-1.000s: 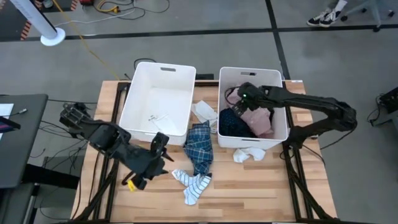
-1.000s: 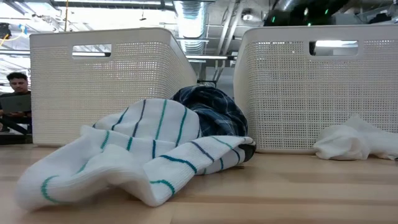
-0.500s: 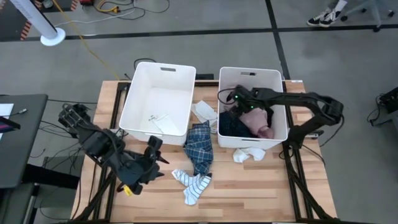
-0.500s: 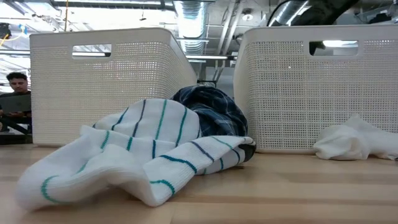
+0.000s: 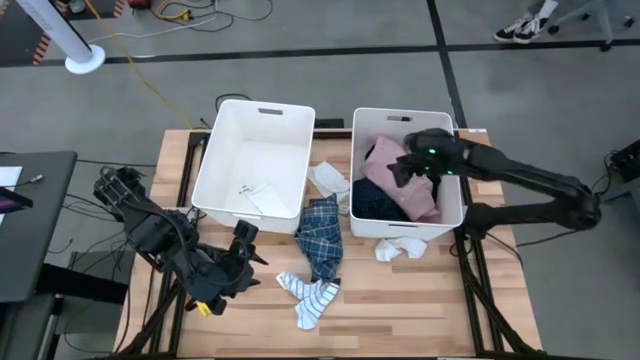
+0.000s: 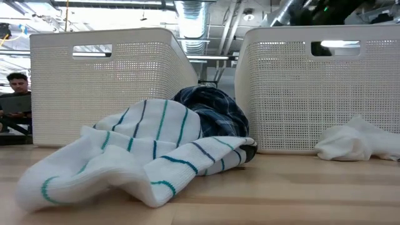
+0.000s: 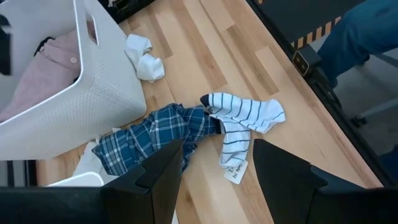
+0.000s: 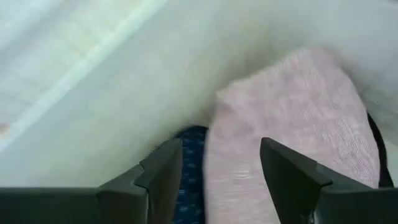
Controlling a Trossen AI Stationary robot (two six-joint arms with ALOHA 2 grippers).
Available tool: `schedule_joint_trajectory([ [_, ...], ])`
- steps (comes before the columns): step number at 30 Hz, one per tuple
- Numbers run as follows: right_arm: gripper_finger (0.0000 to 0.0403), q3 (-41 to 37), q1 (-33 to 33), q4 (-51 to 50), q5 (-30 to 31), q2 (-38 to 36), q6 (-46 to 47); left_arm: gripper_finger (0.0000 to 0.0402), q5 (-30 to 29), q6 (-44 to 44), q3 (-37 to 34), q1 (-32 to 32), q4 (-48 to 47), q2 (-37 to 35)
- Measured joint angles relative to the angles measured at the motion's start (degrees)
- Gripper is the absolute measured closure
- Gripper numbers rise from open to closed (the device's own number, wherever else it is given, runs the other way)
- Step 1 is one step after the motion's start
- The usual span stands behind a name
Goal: Sort clothes
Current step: Put the white pair of socks into the left white laundry bin
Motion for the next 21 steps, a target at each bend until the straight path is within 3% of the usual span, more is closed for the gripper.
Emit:
schedule_joint_trajectory([
  [10,0.0168,0.1,14.2,9.6,0.5,-9.0,-1.3,0.021,0.0,-1.4,-0.1,-1.3,-0.2,0.9],
  [21,0.0168,0.1,36.5,18.6,0.6,-5.9,-7.9,0.021,-0.1,-3.0,-6.9,-1.3,0.4,1.2],
])
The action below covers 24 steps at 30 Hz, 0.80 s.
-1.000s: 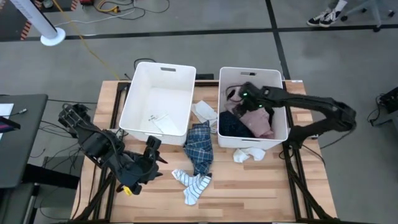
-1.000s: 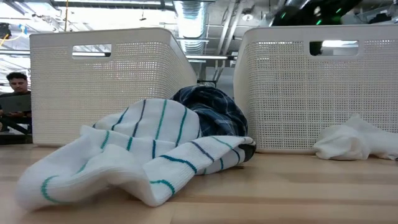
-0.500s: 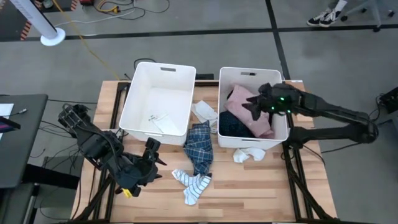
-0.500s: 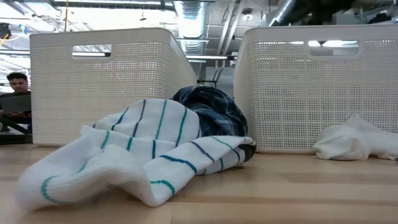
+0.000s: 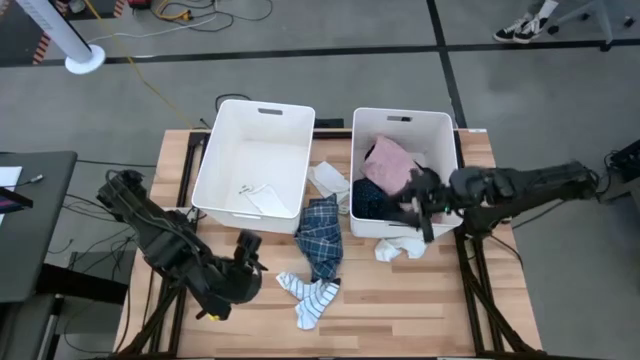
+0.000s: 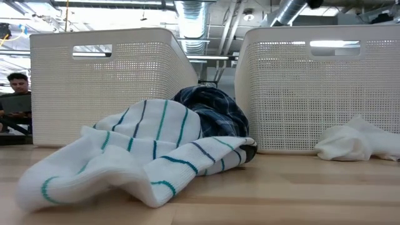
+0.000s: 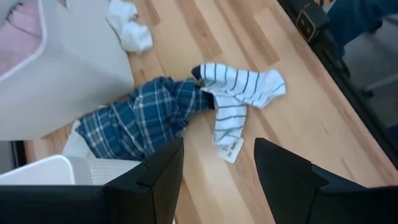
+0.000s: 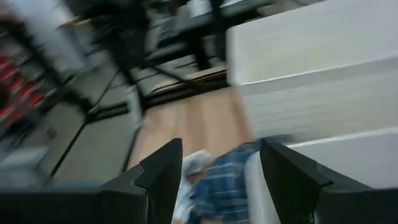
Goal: Sort clothes
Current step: Put the white pair of socks into the left white laundry bin
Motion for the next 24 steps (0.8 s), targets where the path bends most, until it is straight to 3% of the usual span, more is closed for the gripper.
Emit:
schedule_joint_trajectory([
  [10,0.0168,0.6,15.9,1.9,0.1,10.1,-2.0,0.021,0.0,-2.6,-3.0,0.0,0.5,0.0],
  [24,0.0168,16.0,23.7,-35.2,10.5,33.5,3.1,0.0213,-1.5,-4.2,-7.3,0.0,3.2,-0.1],
])
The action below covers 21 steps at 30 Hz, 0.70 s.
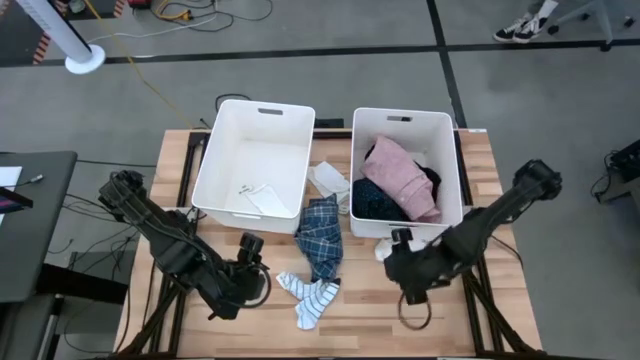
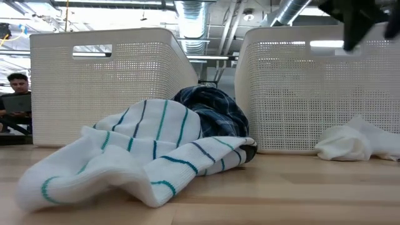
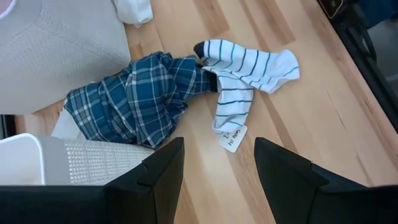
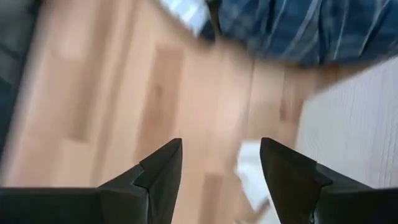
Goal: Sort clothes
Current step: Put the white pair of socks into the left white laundry bin
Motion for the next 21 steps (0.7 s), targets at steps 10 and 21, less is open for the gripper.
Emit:
schedule_joint_trajectory([
  [10,0.0168,6.0,3.8,-15.1,7.2,16.5,1.2,0.0214,-1.0,-0.4,0.0,0.0,0.1,0.0],
  [21,0.0168,6.9,3.6,-20.8,13.4,25.5,0.2,0.0214,-1.5,-0.8,0.0,0.0,0.2,0.0],
])
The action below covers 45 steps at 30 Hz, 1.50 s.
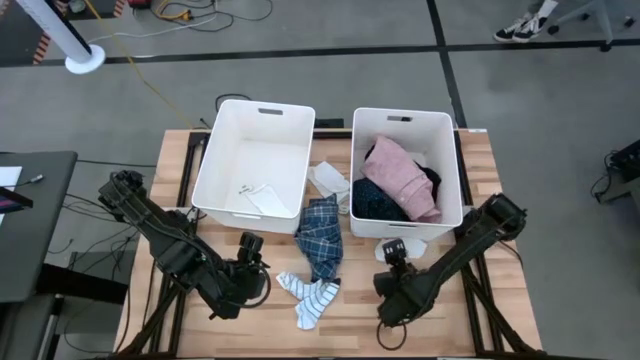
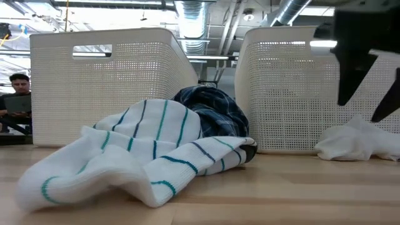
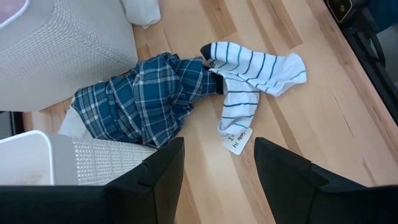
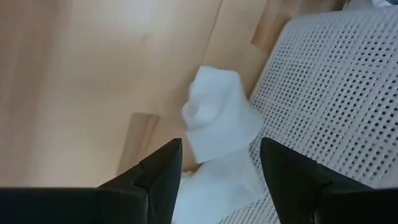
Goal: Sort clothes
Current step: Put the white pair of socks into the left white laundry bin
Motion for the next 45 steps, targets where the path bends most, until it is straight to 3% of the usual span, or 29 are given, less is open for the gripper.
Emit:
schedule_joint_trajectory([
  [8,0.017,-1.9,-3.7,2.3,0.8,3.7,-1.8,0.0214,-0.5,-0.4,-3.5,-0.2,1.9,0.0],
  [13,0.0192,-4.2,-5.4,5.3,0.6,5.3,-3.1,0.0214,0.5,-1.3,-7.5,-0.4,3.1,0.0],
  [19,0.026,-8.2,-7.3,8.5,-3.2,5.4,-2.0,0.0214,0.6,-2.5,-9.2,-1.6,3.4,0.0],
  [24,0.0348,-8.4,-7.4,9.5,-6.0,5.2,-1.1,0.0214,0.0,-3.3,-9.2,-2.8,3.7,0.0],
  [27,0.0391,-6.6,-6.9,8.9,-6.9,4.6,-0.2,0.0214,-3.1,-3.5,-9.2,-3.6,4.5,0.0],
  [35,0.0399,1.1,-4.3,8.8,-3.8,-1.3,3.8,0.0214,-16.0,-4.1,-9.2,-4.7,6.7,0.0],
  [40,0.0401,6.0,-1.6,10.9,0.0,-6.6,3.9,0.0214,-21.3,-0.6,-13.2,-4.4,18.5,-0.1],
  [45,0.0402,8.5,2.3,16.1,4.9,-11.9,0.9,0.0214,-22.1,8.6,-22.0,-3.2,40.2,0.0],
])
